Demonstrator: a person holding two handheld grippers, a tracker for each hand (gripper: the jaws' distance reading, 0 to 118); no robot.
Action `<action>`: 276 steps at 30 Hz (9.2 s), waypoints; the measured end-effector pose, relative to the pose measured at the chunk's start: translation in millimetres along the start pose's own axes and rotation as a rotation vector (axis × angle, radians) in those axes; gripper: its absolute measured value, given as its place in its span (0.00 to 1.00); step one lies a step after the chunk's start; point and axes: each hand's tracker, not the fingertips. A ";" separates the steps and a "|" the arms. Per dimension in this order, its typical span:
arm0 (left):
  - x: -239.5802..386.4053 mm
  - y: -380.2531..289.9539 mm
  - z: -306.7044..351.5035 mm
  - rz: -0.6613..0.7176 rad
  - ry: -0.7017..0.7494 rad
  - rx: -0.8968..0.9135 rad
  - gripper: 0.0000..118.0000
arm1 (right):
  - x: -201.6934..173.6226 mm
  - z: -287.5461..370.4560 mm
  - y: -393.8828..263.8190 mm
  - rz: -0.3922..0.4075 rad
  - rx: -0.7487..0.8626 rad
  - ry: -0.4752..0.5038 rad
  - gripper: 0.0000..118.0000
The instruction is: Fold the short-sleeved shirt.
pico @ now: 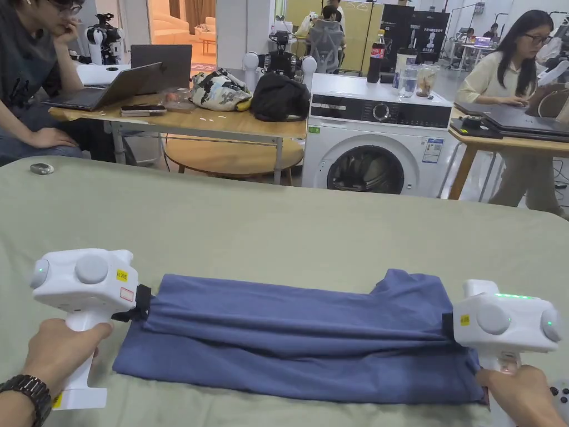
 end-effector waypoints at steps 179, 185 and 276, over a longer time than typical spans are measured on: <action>-1.3 -60.7 82.7 -0.084 -0.076 0.194 0.00 | 28.9 88.4 -16.2 0.028 0.059 0.051 0.00; -13.7 -88.3 120.9 -0.081 -0.116 0.227 0.00 | 34.3 150.0 -58.7 0.044 0.098 0.057 0.00; -99.1 -169.3 19.3 0.343 -0.719 -0.236 0.09 | -177.2 158.9 -138.0 0.090 0.599 0.113 0.00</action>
